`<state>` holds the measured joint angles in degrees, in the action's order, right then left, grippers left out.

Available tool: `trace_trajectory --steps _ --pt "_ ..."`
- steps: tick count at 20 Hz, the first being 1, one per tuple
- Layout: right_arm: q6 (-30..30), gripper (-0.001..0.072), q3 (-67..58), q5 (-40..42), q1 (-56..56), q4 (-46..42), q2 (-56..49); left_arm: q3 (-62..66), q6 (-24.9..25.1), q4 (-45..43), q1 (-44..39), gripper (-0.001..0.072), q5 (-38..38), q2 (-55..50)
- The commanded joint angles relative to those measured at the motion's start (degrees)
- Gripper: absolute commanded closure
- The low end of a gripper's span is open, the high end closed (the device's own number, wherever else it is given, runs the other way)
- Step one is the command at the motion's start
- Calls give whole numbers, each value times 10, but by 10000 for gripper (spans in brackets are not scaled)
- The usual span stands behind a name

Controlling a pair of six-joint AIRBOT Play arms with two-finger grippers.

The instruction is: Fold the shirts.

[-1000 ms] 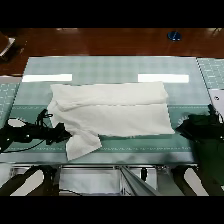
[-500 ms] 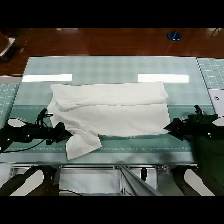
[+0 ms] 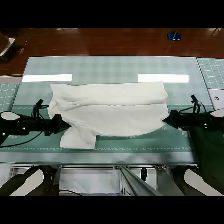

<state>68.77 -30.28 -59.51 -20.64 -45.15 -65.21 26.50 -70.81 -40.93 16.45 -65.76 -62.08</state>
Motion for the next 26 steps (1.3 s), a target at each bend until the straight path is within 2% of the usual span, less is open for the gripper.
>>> trace_trajectory --steps 1,7,16,17,18,19,20,23,26 --pt "-30 693 -86 -47 5 25 -6 69 13 37 1 689 -19 0" --pt "-15 693 -239 -59 31 29 -102 200 -1 37 -2 690 50 -70" --pt "40 692 -436 -31 64 30 -297 414 -34 37 -26 689 37 -299" --pt "41 673 -442 -18 68 36 -311 423 -34 37 -31 681 38 -317" --pt "42 508 -442 1 69 44 -321 429 -34 37 -34 560 38 -332" --pt "42 288 -442 15 73 51 -329 432 -34 36 -36 269 36 -342" --pt "40 301 -442 22 72 51 -331 435 -34 36 -33 198 36 -344" --pt "42 301 -480 -28 28 22 -328 476 -45 8 20 199 -12 -333" --pt "66 302 -489 -81 -38 -9 -319 483 -80 -74 87 199 -30 -279"
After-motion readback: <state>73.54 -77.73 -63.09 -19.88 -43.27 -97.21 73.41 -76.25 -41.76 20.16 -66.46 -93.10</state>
